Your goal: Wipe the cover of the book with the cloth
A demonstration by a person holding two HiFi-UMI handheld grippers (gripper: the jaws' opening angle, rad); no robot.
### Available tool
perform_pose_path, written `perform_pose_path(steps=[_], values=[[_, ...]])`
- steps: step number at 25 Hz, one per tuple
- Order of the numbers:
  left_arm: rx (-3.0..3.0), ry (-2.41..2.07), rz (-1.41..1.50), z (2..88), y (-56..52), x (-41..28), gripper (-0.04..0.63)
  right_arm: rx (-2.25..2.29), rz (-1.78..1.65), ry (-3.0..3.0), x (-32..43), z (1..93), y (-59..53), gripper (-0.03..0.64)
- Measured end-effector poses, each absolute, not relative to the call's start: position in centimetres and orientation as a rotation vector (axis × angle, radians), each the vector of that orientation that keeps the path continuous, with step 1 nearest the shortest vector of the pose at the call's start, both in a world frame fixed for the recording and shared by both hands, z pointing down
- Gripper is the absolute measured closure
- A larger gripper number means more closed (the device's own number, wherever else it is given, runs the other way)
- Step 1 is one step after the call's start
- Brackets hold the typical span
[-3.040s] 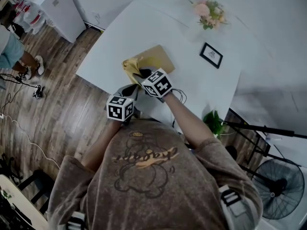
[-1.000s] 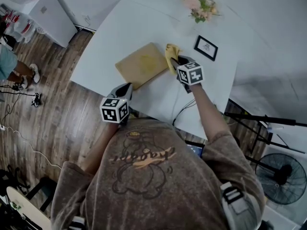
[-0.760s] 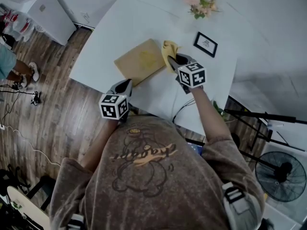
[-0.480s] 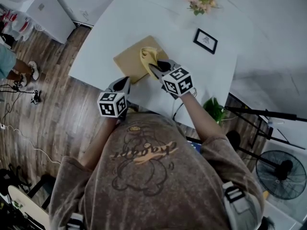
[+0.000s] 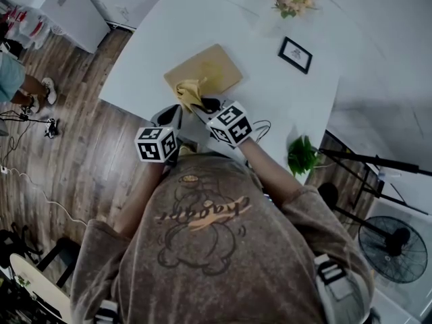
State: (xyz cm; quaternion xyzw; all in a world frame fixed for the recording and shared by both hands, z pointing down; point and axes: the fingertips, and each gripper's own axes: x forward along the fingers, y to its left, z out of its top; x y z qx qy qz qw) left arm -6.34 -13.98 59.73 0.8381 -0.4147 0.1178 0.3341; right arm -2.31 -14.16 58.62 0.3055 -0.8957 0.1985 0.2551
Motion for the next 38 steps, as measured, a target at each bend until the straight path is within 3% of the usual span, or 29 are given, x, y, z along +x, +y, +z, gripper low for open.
perform_pose_path(steps=[14,38], values=[[2.184,-1.066,0.308,59.8,-14.1,-6.2,0.592,0.918,0.543,-2.383,0.1,59.7,-15.7,0.555],[2.186,-1.037,0.337,60.4,-13.8,-4.8,0.592,1.32,0.706,-2.195,15.8,60.8,-20.9,0.552]])
